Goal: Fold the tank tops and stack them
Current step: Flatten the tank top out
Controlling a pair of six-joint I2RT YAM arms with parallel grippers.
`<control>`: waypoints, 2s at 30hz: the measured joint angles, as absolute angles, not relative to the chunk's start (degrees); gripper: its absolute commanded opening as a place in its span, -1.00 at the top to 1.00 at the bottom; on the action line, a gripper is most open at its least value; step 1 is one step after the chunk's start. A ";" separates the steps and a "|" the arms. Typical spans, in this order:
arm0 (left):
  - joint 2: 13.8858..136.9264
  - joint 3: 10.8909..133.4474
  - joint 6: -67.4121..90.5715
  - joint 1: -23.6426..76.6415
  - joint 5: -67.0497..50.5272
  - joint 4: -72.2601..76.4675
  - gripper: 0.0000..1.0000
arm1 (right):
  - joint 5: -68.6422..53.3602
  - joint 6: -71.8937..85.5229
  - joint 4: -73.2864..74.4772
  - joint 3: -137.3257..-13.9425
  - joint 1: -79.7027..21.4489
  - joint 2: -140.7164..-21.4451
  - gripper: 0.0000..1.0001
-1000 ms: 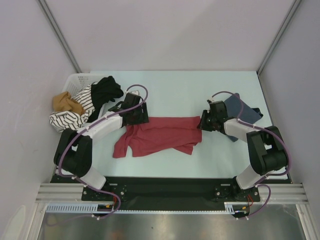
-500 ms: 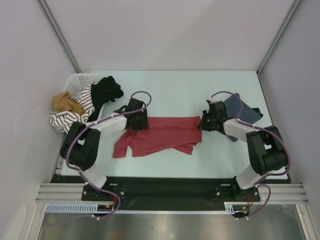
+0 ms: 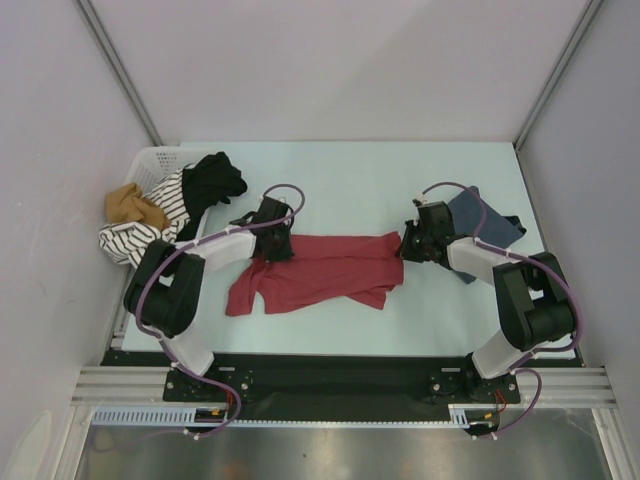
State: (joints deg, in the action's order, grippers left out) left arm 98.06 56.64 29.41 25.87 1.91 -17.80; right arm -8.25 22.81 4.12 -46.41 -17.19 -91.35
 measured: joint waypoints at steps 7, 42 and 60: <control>94.28 64.84 28.08 25.85 4.32 -26.39 0.99 | -8.97 22.90 6.96 -49.10 -16.03 -87.20 1.00; 79.90 67.61 24.43 24.14 -1.72 -33.87 1.00 | -11.25 21.93 19.55 -64.51 -28.67 -97.01 -0.13; 79.72 65.19 24.47 24.14 -1.67 -33.36 0.99 | 10.57 21.26 25.43 -73.36 -36.58 -109.30 -0.01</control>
